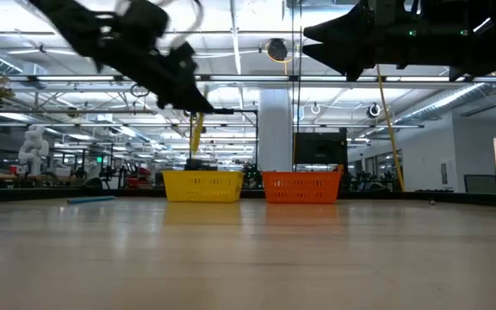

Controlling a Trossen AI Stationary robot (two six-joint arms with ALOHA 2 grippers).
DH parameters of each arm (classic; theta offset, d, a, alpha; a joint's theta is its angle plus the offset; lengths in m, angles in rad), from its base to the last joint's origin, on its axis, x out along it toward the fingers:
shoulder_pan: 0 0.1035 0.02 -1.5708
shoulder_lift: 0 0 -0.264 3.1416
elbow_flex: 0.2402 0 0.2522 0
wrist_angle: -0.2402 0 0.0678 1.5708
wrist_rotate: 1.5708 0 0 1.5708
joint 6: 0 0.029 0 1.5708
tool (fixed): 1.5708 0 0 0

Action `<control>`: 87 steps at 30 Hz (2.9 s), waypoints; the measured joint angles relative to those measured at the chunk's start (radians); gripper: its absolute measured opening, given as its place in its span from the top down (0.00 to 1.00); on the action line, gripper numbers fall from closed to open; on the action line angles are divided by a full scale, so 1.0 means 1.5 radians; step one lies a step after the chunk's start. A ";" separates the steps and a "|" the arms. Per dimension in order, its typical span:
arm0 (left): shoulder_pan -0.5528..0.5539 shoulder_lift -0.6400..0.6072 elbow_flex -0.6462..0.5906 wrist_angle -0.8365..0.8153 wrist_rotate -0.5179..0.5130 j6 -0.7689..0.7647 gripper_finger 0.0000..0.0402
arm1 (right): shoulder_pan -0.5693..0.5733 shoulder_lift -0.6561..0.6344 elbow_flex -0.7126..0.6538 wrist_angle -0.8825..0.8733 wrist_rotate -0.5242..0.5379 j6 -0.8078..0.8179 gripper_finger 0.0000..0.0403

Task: Sort pens & pencils
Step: Put the right yellow pen into the yellow bin, then put the yellow pen into the yellow bin

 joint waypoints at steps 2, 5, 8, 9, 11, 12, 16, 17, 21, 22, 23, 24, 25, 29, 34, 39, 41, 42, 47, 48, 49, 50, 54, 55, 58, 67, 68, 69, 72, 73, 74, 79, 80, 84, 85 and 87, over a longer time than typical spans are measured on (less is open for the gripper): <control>0.016 0.055 0.064 -0.096 -0.019 0.040 0.92 | 0.000 0.000 0.000 0.000 0.000 0.000 0.38; 0.026 0.126 0.147 -0.212 -0.040 0.075 0.92 | 0.000 0.000 0.000 -0.001 0.000 0.000 0.38; 0.023 0.175 0.199 -0.282 -0.039 0.109 0.92 | 0.000 0.000 0.000 -0.001 0.000 0.000 0.38; 0.020 0.187 0.209 -0.292 -0.043 0.126 0.92 | 0.000 0.000 0.000 -0.001 0.000 0.000 0.38; 0.012 0.206 0.223 -0.299 -0.062 0.153 0.92 | 0.000 0.000 0.000 -0.001 0.000 0.000 0.38; 0.009 0.213 0.227 -0.300 -0.073 0.159 0.90 | 0.000 0.000 0.000 -0.001 0.000 0.000 0.38; 0.000 0.219 0.231 -0.299 -0.089 0.162 0.82 | 0.000 0.000 0.000 -0.001 0.000 0.000 0.38; -0.001 0.219 0.231 -0.299 -0.089 0.159 0.80 | 0.000 0.000 0.000 0.000 0.000 0.000 0.38; -0.004 0.213 0.232 -0.305 -0.090 0.153 0.72 | 0.000 0.000 0.000 0.000 0.000 0.000 0.38; -0.004 0.212 0.232 -0.304 -0.094 0.151 0.70 | 0.000 0.000 0.000 0.000 0.000 0.000 0.38; -0.004 0.212 0.232 -0.306 -0.102 0.151 0.68 | 0.000 0.000 0.000 -0.001 0.000 0.000 0.38; -0.003 0.209 0.232 -0.314 -0.111 0.151 0.66 | 0.000 0.000 0.000 0.000 0.000 0.000 0.38; -0.003 0.202 0.232 -0.328 -0.125 0.152 0.64 | 0.000 0.000 0.000 0.000 0.000 0.000 0.38; -0.005 0.150 0.257 -0.405 -0.165 0.126 0.58 | 0.000 0.000 0.000 -0.001 0.000 -0.001 0.38; -0.015 0.024 0.265 -0.471 -0.123 0.049 0.57 | 0.000 0.000 0.000 -0.004 0.000 -0.001 0.38; -0.063 -0.140 0.179 -0.399 -0.023 0.009 0.62 | 0.000 0.000 0.000 -0.005 0.000 -0.001 0.38; -0.096 -0.208 0.114 -0.325 -0.002 0.001 0.64 | 0.000 0.000 0.000 -0.005 0.000 -0.002 0.38; -0.115 -0.243 0.075 -0.289 0.001 -0.001 0.65 | 0.000 0.000 0.000 -0.005 0.000 -0.002 0.38; -0.201 -0.390 -0.133 -0.053 0.000 -0.020 0.70 | 0.000 0.000 0.000 -0.005 0.000 -0.003 0.38; -0.213 -0.411 -0.172 -0.002 -0.001 -0.020 0.70 | 0.000 0.000 0.000 -0.005 0.000 -0.003 0.38; -0.224 -0.428 -0.208 0.046 -0.006 -0.020 0.71 | 0.000 0.000 0.000 -0.005 0.000 -0.003 0.38; -0.232 -0.442 -0.240 0.087 -0.017 -0.021 0.71 | 0.000 0.000 0.000 -0.005 0.000 -0.003 0.38; -0.245 -0.473 -0.324 0.198 -0.041 -0.014 0.71 | 0.000 0.000 0.000 -0.005 0.000 -0.006 0.38; -0.245 -0.477 -0.330 0.207 -0.048 -0.015 0.71 | 0.000 0.000 0.000 -0.005 0.000 -0.008 0.38; -0.244 -0.485 -0.331 0.201 -0.054 -0.018 0.71 | 0.000 0.000 0.000 -0.005 0.000 -0.019 0.38; -0.244 -0.484 -0.330 0.183 -0.053 -0.018 0.71 | 0.000 0.000 0.000 -0.020 0.000 -0.016 0.38; -0.244 -0.484 -0.330 0.182 -0.053 -0.015 0.71 | 0.000 0.000 0.000 -0.021 0.000 -0.016 0.38; -0.244 -0.484 -0.330 0.182 -0.053 -0.012 0.71 | 0.000 0.000 0.000 -0.021 0.000 -0.016 0.38; -0.244 -0.484 -0.329 0.182 -0.053 -0.010 0.71 | 0.000 0.000 0.000 -0.020 0.000 -0.016 0.38; -0.244 -0.484 -0.329 0.183 -0.053 -0.019 0.71 | 0.000 0.000 0.000 -0.021 0.000 -0.016 0.38; -0.244 -0.483 -0.329 0.183 -0.053 -0.030 0.71 | 0.000 0.000 0.000 -0.020 0.000 -0.016 0.38; -0.270 -0.439 -0.300 0.164 -0.047 -0.064 0.71 | 0.000 0.000 0.000 -0.020 0.000 0.001 0.38; -0.280 -0.421 -0.283 0.154 -0.045 -0.064 0.71 | 0.000 0.000 0.000 -0.020 0.000 0.001 0.38; -0.341 -0.331 -0.183 0.076 -0.045 -0.048 0.71 | 0.000 0.000 0.000 -0.021 0.000 0.001 0.38; -0.360 -0.304 -0.150 0.048 -0.052 -0.040 0.71 | 0.000 0.000 0.000 -0.022 0.000 0.001 0.38; -0.394 -0.256 -0.082 -0.004 -0.066 -0.016 0.71 | 0.000 0.000 0.000 -0.025 0.000 0.001 0.38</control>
